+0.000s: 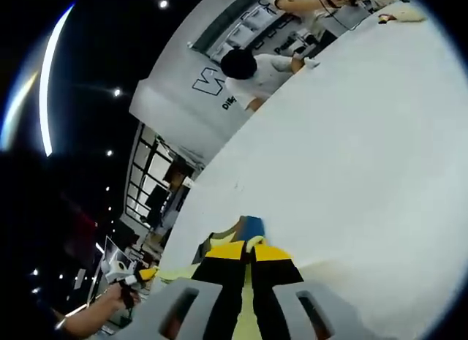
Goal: Fold the garment on the visible template until the final outline fits inside the template.
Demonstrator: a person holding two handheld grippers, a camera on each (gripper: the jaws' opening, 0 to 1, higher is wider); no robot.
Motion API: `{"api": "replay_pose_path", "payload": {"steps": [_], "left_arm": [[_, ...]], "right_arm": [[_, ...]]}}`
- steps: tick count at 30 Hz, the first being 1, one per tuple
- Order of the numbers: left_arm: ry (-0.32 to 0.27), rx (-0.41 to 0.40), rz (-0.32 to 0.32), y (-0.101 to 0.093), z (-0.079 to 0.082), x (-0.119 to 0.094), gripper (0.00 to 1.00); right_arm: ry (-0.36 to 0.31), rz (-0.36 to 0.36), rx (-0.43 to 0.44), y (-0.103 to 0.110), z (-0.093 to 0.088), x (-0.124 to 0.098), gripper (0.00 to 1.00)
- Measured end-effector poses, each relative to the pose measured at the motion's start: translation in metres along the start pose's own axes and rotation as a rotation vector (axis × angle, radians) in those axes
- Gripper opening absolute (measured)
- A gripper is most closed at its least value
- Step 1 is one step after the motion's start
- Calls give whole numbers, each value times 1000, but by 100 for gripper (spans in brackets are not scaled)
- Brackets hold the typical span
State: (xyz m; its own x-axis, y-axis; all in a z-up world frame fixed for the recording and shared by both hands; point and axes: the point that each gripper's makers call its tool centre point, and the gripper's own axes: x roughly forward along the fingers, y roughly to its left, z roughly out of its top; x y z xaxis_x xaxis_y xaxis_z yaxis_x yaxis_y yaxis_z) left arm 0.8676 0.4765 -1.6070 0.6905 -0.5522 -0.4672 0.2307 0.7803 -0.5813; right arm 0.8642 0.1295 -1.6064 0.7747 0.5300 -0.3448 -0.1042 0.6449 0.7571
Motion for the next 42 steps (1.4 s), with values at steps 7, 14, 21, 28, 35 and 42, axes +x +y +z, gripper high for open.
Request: {"api": "replay_pose_path", "payload": {"steps": [7, 14, 21, 28, 35, 42], "left_arm": [[-11, 17, 7, 5, 13, 15, 1], [-27, 16, 7, 9, 27, 27, 1], [-48, -3, 11, 15, 42, 43, 1], [-36, 12, 20, 18, 46, 56, 1], [-21, 17, 28, 25, 46, 70, 1], [-24, 20, 35, 35, 42, 81, 4]], "right_arm": [[13, -12, -34, -5, 10, 16, 0], [1, -16, -49, -7, 23, 31, 0], [-2, -24, -52, -12, 33, 44, 0], [-1, -37, -49, -20, 36, 53, 0], [11, -53, -53, -30, 38, 64, 0], [9, -73, -70, -40, 36, 74, 3]]}}
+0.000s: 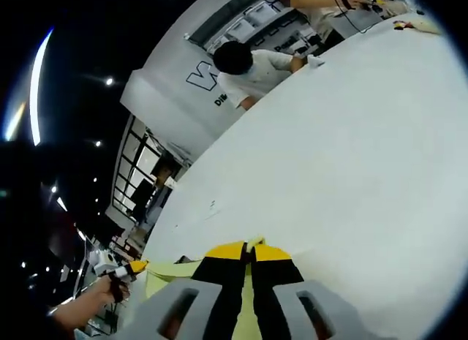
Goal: Fold the garment on the visible template until the final outline fits inside the template.
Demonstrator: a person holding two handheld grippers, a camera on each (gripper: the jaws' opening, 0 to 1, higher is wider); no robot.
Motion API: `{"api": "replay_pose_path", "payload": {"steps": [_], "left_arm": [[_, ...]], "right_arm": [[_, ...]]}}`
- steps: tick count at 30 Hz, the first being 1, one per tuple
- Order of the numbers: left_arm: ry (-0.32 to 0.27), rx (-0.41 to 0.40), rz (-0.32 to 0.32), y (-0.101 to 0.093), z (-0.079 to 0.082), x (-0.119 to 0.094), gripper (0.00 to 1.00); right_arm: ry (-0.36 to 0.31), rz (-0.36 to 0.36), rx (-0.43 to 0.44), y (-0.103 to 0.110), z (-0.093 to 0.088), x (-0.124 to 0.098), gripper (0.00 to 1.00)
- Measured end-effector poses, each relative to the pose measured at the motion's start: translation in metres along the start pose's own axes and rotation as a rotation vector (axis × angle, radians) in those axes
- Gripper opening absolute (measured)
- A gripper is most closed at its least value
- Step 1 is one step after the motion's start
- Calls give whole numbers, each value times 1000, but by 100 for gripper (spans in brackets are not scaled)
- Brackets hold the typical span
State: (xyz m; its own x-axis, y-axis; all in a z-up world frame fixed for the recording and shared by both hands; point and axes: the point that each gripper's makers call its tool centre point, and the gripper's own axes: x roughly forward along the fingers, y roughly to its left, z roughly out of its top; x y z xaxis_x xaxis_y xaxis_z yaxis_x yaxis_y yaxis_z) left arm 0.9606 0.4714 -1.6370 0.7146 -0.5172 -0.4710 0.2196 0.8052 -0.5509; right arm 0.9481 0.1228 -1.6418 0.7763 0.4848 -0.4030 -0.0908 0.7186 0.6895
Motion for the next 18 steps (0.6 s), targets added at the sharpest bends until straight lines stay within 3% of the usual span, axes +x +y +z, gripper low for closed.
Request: {"api": "replay_pose_path", "payload": {"steps": [2, 3, 4, 5, 6, 8, 11, 18], "left_arm": [[-84, 28, 22, 4, 15, -1, 13], [-115, 25, 32, 6, 22, -3, 22], [-137, 15, 28, 5, 28, -4, 29], [-158, 10, 15, 7, 34, -6, 35], [-181, 7, 5, 8, 41, -8, 37], [-183, 4, 3, 8, 44, -11, 31], [-212, 38, 20, 11, 53, -21, 33], [-210, 69, 41, 11, 38, -42, 36]], "right_arm": [[-50, -43, -44, -9, 11, 0, 25], [-79, -55, -48, -11, 18, -1, 43], [-97, -48, -50, -9, 22, -3, 50], [-112, -43, -55, -9, 27, -5, 51], [-120, -42, -50, -8, 31, -10, 44], [-140, -43, -36, -9, 36, -14, 35], [-179, -50, -33, -13, 44, -25, 40], [-187, -43, -55, -11, 36, -44, 37]]}}
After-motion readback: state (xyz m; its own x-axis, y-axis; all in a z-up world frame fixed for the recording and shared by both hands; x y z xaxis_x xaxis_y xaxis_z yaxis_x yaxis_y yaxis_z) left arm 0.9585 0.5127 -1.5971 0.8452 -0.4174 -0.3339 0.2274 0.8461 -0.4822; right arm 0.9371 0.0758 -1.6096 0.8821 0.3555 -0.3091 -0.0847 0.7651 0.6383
